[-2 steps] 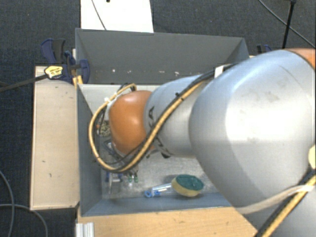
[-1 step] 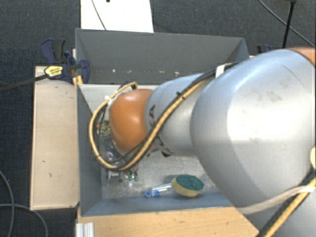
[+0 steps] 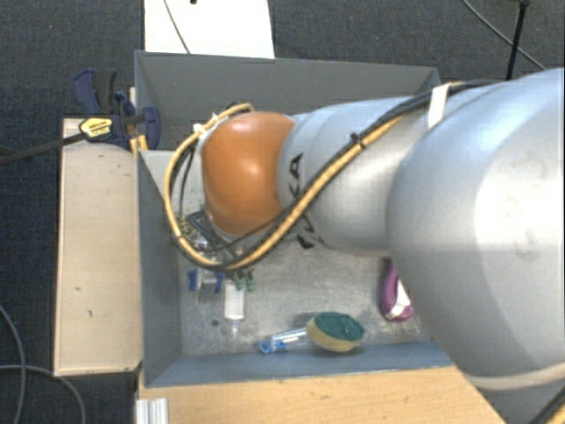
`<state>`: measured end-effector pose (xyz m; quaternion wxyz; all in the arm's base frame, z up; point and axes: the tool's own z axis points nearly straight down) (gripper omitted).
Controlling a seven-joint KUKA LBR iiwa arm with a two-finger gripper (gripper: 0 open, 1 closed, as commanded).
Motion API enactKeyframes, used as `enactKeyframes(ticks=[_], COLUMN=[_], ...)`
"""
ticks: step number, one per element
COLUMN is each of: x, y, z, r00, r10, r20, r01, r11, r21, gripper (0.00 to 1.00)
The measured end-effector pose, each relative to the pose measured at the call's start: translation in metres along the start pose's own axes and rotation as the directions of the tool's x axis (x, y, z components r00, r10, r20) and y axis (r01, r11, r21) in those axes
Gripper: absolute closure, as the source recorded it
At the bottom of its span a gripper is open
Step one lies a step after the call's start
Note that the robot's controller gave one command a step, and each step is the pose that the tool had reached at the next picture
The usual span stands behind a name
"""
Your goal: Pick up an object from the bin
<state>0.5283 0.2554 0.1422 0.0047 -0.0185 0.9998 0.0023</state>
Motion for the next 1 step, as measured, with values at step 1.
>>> enactKeyframes(ticks=[1], x=[0.0194], y=[-0.01], z=[-0.0723], r00=[1.0], r10=[0.007], r20=[-0.002], r01=[-0.007], r11=[1.0], r21=[0.0], gripper=[1.0])
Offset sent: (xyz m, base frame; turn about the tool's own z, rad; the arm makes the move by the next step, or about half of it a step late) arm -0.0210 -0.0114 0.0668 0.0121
